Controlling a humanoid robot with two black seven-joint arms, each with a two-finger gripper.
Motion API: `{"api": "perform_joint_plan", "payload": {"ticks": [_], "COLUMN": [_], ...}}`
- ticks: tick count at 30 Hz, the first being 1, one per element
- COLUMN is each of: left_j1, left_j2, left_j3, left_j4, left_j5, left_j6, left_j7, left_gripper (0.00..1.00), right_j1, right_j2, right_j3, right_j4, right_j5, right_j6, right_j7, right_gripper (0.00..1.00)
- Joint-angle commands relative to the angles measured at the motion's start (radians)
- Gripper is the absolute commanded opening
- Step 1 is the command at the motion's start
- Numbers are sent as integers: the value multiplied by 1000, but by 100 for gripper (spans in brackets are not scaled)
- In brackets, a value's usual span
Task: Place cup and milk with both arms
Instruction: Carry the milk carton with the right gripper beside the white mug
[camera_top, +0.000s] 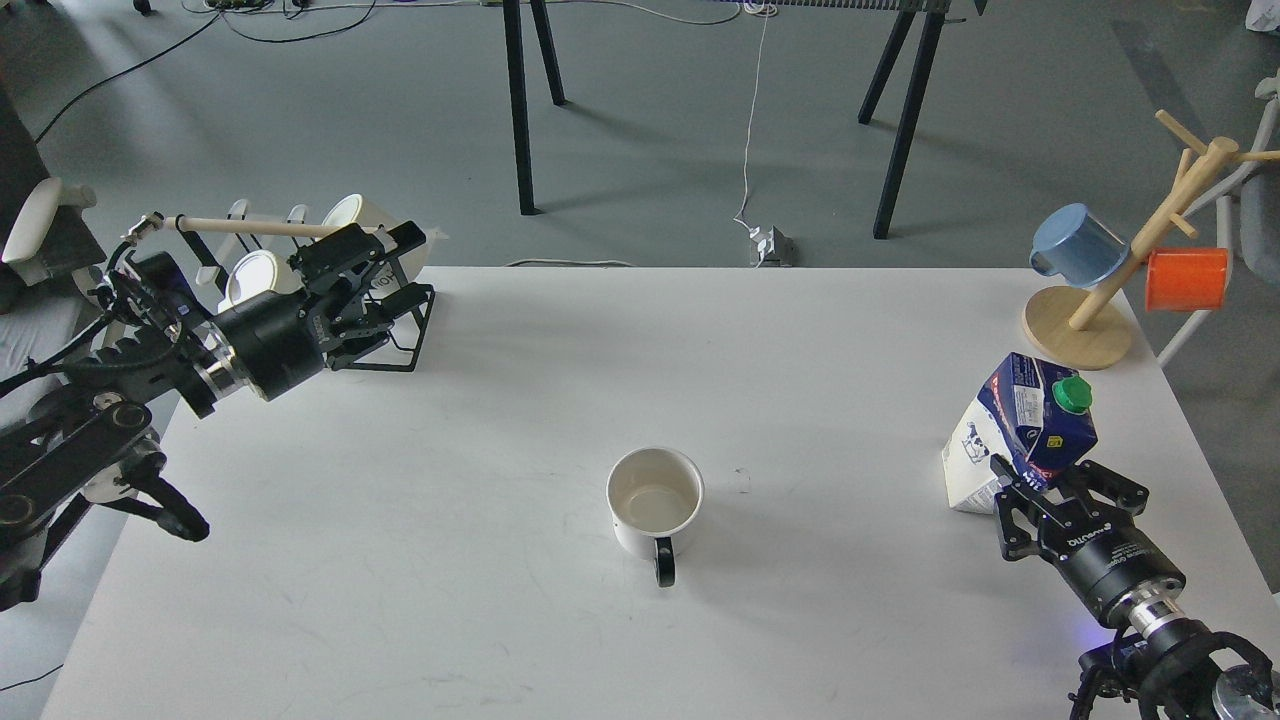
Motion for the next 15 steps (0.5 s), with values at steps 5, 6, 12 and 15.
{"api": "perform_joint_plan", "payload": {"ticks": [5,6,12,15], "left_j1": [1,1,1,1], "left_j2": [0,0,0,0], "left_j3": [1,1,1,1], "left_j4": [20,20,20,22], "left_j5": [1,1,1,1], "left_j6": [0,0,0,0], "left_j7": [0,0,0,0], "left_gripper": [94,94,94,94], "right_j1": [9,12,31,29], "right_j2": [22,30,122,162], "right_j3": [-7,-7,-11,-13], "right_j4": [57,70,136,147], "right_j5": [-37,-66,-192,-243], "right_j6": [0,0,0,0], "right_j7": [-2,-2,-2,-4], "right_gripper": [36,36,34,34]}}
